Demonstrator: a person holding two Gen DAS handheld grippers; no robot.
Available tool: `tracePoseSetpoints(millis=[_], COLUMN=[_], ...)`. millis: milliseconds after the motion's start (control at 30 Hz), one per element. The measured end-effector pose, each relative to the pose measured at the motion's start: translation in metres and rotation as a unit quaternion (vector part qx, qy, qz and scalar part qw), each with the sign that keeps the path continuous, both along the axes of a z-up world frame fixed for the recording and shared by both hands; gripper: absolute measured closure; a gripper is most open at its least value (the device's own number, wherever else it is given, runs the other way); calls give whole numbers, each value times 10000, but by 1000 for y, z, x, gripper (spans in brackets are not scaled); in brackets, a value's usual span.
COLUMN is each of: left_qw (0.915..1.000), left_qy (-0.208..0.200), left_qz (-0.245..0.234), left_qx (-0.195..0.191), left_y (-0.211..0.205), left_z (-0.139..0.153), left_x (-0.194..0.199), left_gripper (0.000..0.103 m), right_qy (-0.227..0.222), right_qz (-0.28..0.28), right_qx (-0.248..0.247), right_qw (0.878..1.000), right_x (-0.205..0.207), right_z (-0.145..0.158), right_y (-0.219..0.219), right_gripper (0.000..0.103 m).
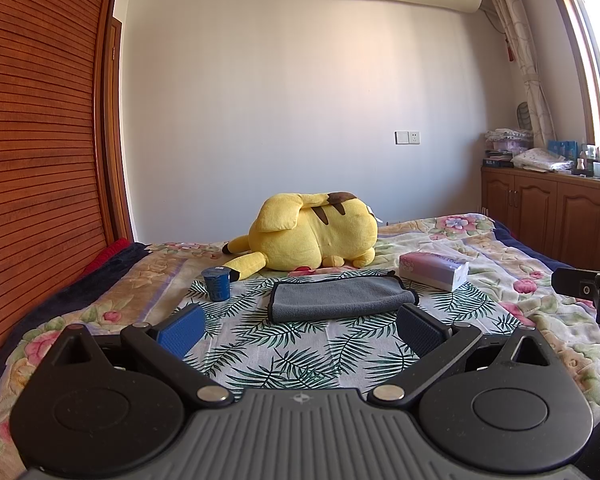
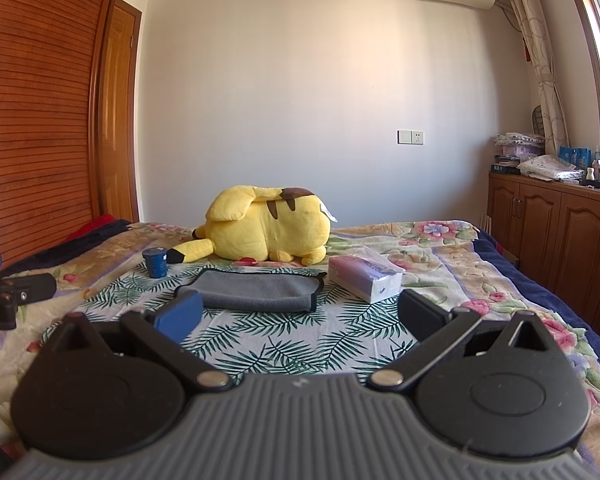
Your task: Fold towel
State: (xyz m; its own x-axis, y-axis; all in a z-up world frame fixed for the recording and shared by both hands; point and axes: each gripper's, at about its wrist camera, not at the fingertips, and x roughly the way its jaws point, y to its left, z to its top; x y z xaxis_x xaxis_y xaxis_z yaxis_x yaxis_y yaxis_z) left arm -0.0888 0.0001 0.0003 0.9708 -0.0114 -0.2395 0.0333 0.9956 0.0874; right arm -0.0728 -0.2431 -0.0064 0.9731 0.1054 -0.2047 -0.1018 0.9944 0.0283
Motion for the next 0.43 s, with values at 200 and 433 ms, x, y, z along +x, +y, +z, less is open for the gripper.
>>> tracePoseSetpoints(millis=[200, 433], left_qw=[10000, 10000], left_qy=[-2, -9], left_qz=[-1, 2], left_qx=[-1, -2], left_y=[0, 0], left_z=[1, 1], left_x=[0, 0], left_gripper=[16, 16], right_qy=[0, -2], right_qz=[3, 3], right_qx=[-8, -11], right_qw=[10000, 10000], right_x=[0, 0], right_z=[1, 0], right_y=[0, 0], right_gripper=[0, 0])
